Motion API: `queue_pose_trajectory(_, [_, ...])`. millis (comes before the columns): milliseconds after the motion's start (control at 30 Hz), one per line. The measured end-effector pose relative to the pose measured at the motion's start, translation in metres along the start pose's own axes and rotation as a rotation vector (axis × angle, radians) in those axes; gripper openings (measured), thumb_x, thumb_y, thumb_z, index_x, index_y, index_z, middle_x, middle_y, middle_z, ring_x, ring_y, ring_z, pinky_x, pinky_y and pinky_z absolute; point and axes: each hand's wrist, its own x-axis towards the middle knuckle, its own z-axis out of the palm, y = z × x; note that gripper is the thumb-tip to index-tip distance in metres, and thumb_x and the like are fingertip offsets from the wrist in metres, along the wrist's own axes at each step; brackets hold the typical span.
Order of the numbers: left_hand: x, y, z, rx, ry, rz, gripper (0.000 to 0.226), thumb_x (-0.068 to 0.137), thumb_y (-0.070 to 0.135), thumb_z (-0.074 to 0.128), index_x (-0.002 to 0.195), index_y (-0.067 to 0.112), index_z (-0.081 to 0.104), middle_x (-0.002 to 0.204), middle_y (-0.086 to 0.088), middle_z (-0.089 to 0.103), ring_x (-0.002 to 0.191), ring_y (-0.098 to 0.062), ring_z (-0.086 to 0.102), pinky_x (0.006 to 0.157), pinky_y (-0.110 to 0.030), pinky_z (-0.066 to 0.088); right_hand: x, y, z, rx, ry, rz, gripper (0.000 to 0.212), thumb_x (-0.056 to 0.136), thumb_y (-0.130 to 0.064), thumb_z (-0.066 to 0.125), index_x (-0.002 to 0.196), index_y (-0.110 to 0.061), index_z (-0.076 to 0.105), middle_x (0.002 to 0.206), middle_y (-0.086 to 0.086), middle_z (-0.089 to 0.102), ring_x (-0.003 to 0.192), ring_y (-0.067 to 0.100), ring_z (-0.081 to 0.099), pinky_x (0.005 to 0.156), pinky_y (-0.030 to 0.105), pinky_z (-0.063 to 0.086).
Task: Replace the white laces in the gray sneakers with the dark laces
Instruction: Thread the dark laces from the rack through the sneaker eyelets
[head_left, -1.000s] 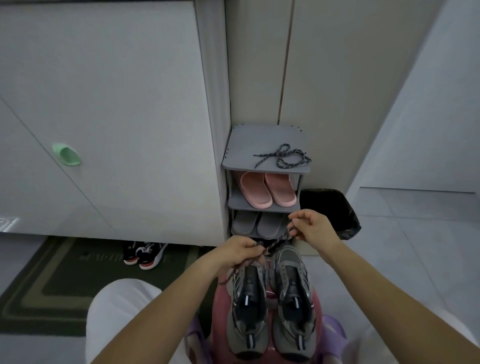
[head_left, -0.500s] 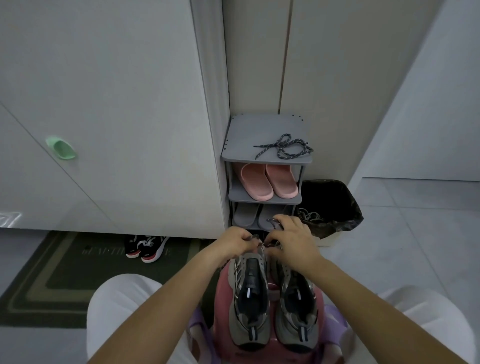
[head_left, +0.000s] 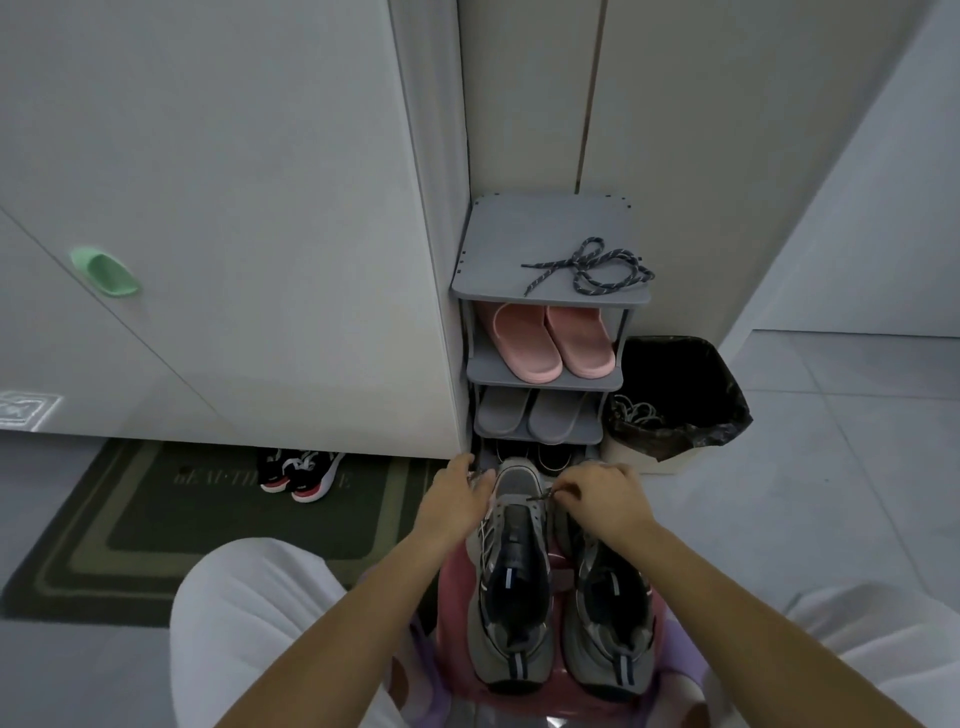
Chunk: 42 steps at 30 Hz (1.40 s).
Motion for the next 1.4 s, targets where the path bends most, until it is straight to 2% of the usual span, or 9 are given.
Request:
queue_pose_trajectory(67, [-0.002,-0.007,0.005,-0.038,0.048,0.002,0.055,0.094,0.046,0.046,0.142,0.022,0.034,0.128,-0.011,0.043,0.114,-0.026,0.051,0.089,-0.029,0.038,0.003,0.002,0.007,-0.034,-0.025,0.008,0.022,0.093,-0.038,0.047,0.104,-0.034,0.066,0.108,-0.007,0.064,0.110,0.014,0.054,0.096,0.031,0.030])
queue_pose_trajectory(133, [-0.001,-0.013,0.008,-0.034,0.083,-0.002,0.045,0.095,0.042,0.046,0.136,0.024,0.042,0.122,-0.011,0.046,0.106,-0.027,0.054,0.085,-0.029,0.040,0.006,0.001,0.012,-0.051,-0.053,0.026,0.022,0.093,-0.040,0.047,0.102,-0.033,0.066,0.106,-0.006,0.064,0.109,0.015,0.054,0.096,0.032,0.030])
queue_pose_trajectory(200, [0.002,-0.022,0.011,-0.018,0.083,0.040,0.027,0.095,0.031,0.047,0.110,0.014,0.063,0.099,-0.010,0.061,0.079,-0.019,0.059,0.070,-0.029,0.045,0.008,0.001,0.015,-0.055,-0.057,0.032,0.021,0.093,-0.041,0.047,0.101,-0.034,0.066,0.106,-0.007,0.064,0.109,0.015,0.054,0.097,0.032,0.029])
queue_pose_trajectory(300, [0.000,-0.028,0.016,0.009,0.003,0.083,0.031,0.093,0.022,0.053,0.072,0.002,0.063,0.066,-0.007,0.059,0.057,-0.010,0.048,0.056,-0.028,0.038,0.011,0.003,0.017,-0.046,-0.034,0.024,0.021,0.093,-0.039,0.046,0.102,-0.037,0.065,0.108,-0.008,0.063,0.112,0.014,0.052,0.100,0.033,0.028])
queue_pose_trajectory(533, [-0.001,-0.012,0.033,0.162,-0.024,0.242,0.019,0.087,0.024,0.057,0.086,0.016,0.075,0.087,-0.003,0.068,0.087,-0.017,0.059,0.078,-0.028,0.047,0.017,0.008,0.017,-0.008,-0.076,0.011,0.016,0.089,-0.039,0.051,0.097,-0.036,0.065,0.109,-0.009,0.059,0.114,0.012,0.049,0.107,0.034,0.021])
queue_pose_trajectory(667, [-0.004,-0.007,0.039,0.255,0.009,0.201,0.026,0.090,0.025,0.054,0.113,0.026,0.068,0.122,-0.002,0.051,0.119,-0.017,0.040,0.097,-0.022,0.026,0.018,0.006,0.016,-0.052,-0.105,-0.032,0.018,0.089,-0.042,0.052,0.100,-0.036,0.064,0.111,-0.008,0.060,0.116,0.014,0.048,0.107,0.035,0.021])
queue_pose_trajectory(800, [-0.005,-0.004,0.040,0.246,0.002,0.187,0.028,0.091,0.026,0.054,0.116,0.026,0.066,0.127,-0.004,0.046,0.120,-0.020,0.039,0.101,-0.023,0.026,0.020,0.000,0.016,-0.125,-0.161,-0.094,0.025,0.091,-0.042,0.047,0.109,-0.040,0.064,0.117,-0.009,0.062,0.118,0.016,0.050,0.106,0.035,0.024])
queue_pose_trajectory(1033, [-0.004,-0.005,0.041,0.218,-0.005,0.156,0.027,0.089,0.025,0.056,0.115,0.024,0.066,0.128,-0.005,0.044,0.119,-0.021,0.040,0.102,-0.024,0.029,0.019,0.001,0.016,-0.136,-0.093,-0.083,0.026,0.088,-0.035,0.046,0.100,-0.031,0.068,0.107,-0.006,0.064,0.107,0.016,0.056,0.102,0.031,0.026])
queue_pose_trajectory(1400, [-0.005,-0.003,0.044,0.170,0.004,0.137,0.026,0.089,0.019,0.057,0.114,0.019,0.066,0.128,-0.005,0.041,0.119,-0.022,0.039,0.101,-0.024,0.033,0.030,-0.008,0.012,-0.300,-0.156,-0.135,0.029,0.093,-0.030,0.040,0.109,-0.023,0.064,0.113,0.001,0.059,0.112,0.020,0.051,0.112,0.037,0.019])
